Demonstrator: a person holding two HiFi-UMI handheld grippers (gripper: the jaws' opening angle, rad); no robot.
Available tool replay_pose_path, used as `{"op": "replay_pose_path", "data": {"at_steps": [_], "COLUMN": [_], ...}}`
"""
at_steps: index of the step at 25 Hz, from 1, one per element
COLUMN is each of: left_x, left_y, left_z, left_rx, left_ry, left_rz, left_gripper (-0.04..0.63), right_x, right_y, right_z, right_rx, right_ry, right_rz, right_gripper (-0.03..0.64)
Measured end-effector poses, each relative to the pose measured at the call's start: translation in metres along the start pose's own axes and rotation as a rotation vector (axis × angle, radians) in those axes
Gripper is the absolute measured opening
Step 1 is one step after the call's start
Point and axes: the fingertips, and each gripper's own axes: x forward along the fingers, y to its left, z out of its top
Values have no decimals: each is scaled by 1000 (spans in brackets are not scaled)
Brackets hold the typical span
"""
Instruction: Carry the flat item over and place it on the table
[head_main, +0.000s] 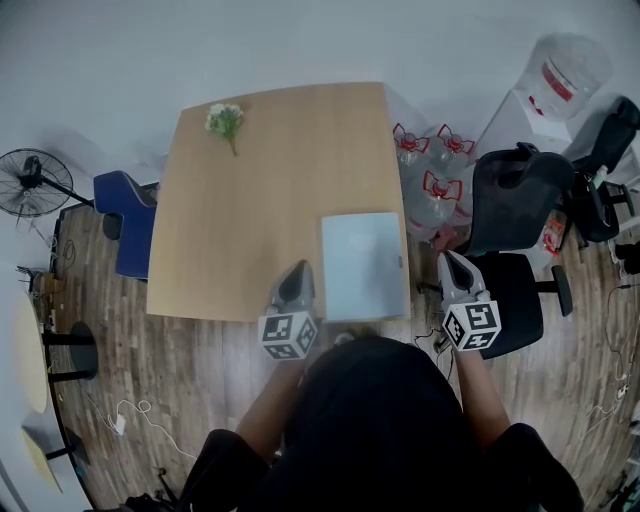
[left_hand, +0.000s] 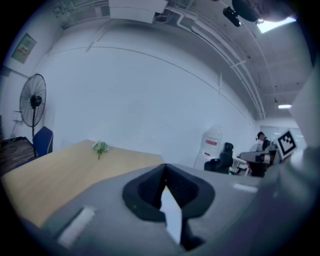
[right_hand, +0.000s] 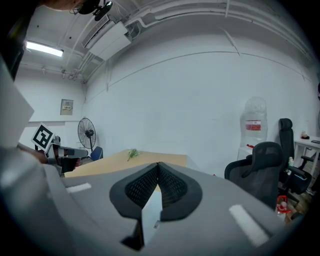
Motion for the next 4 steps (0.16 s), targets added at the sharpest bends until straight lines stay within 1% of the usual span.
{"op": "replay_pose_path", "data": {"at_steps": [4], "left_x": [7], "left_y": [6], "left_z": [1], "left_rx": [-3], "left_ry": [-1], "left_rz": [6], "left_gripper": [0], "right_x": [10], "right_y": [1], "right_z": [1], "right_rx": [-8], "right_ry": [0], "right_rz": [5], "right_gripper": [2]}}
